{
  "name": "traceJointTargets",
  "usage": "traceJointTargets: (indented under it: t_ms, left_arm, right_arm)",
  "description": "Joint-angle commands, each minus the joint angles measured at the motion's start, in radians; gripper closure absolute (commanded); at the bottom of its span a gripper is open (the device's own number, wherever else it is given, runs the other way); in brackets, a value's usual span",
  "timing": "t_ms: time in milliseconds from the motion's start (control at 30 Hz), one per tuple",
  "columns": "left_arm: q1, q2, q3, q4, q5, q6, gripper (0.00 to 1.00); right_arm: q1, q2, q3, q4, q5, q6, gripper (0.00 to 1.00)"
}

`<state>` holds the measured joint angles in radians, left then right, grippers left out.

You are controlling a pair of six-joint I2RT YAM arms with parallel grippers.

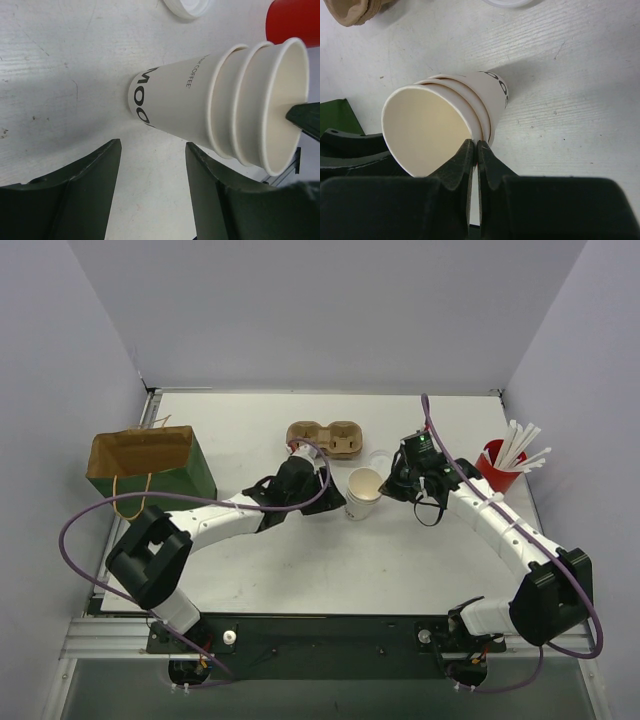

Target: Pack the takeout coffee

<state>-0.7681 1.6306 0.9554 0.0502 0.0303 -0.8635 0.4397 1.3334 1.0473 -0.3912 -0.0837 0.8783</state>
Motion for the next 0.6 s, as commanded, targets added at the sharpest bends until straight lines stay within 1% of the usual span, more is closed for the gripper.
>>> traceJointTargets:
  t_ms: [0,200,567]
  left_arm:
    - [0.044,-0.104,-0.006,0.013,0.013,0.004,0.36]
    - [0.069,-0.164,-0.049,0.085,0.071,-0.023,0.37]
    - [0.079,-0.038,0.0,0.154,0.115,-0.04,0.39]
  right_arm:
    - [0.007,0.019,-0.006,0.021,0.018,0.001,1.0]
    - [0.011,0.033,-0.009,0.032,0.013,-0.001,1.0]
    - [0.019,0.038,-0.001,0.031,0.006,-0.002,1.0]
